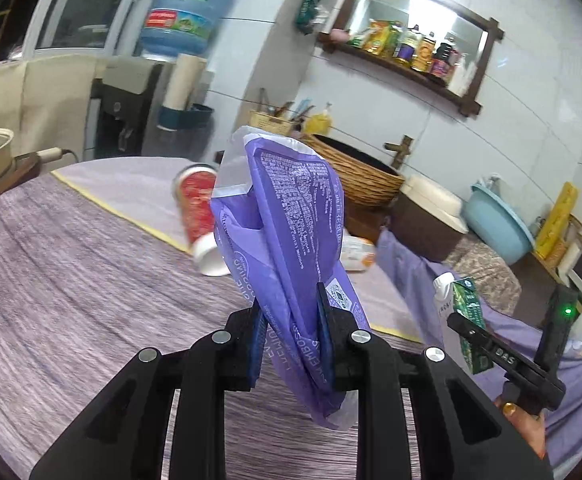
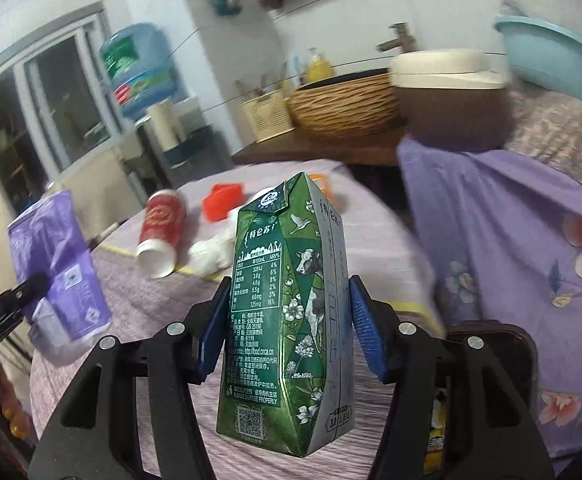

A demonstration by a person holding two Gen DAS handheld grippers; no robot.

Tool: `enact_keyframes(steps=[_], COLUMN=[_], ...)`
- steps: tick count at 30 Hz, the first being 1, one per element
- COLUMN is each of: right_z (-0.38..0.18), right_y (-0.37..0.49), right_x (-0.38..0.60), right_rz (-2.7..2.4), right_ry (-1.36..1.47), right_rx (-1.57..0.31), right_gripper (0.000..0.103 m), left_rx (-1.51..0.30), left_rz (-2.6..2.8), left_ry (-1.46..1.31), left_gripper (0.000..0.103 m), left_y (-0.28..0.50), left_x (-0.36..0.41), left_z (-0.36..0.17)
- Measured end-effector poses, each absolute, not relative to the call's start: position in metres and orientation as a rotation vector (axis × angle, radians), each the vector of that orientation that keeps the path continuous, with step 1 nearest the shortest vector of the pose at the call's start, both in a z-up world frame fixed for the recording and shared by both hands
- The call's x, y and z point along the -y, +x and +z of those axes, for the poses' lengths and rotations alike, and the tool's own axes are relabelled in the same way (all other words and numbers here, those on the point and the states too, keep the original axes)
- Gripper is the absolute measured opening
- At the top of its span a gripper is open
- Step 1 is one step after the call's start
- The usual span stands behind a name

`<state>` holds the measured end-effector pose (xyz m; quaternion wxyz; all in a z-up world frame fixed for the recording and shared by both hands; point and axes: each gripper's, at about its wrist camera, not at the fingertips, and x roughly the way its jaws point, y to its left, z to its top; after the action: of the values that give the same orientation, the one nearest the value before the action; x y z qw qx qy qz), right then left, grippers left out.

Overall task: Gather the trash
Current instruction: 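Drop the green carton into the black bin with the right gripper while the left gripper holds the bag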

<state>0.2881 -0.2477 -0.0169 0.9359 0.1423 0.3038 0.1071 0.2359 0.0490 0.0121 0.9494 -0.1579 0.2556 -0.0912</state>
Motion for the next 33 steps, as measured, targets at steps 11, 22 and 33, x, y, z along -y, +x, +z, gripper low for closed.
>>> enact_keyframes(steps=[11,22,33], right_z=[-0.096,-0.228,-0.261], right_y=[0.28,0.292,0.304], right_x=[0.362,0.377,0.371], right_rz=[-0.104,-0.164,-0.2], right_ry=[0.379,0.384,0.374], right_rx=[-0.666,-0.92,-0.981], right_gripper=[0.057,0.058,0.077], left_rx=[-0.529,-0.551,-0.565], left_rz=[-0.347,-0.404,-0.422], left_ry=[-0.281,-0.222,-0.2], left_gripper=[0.023,0.023,0.023], left_y=[0.233,0.23,0.228], left_x=[0.041,0.088,0.102], left_z=[0.006,-0.007,-0.014])
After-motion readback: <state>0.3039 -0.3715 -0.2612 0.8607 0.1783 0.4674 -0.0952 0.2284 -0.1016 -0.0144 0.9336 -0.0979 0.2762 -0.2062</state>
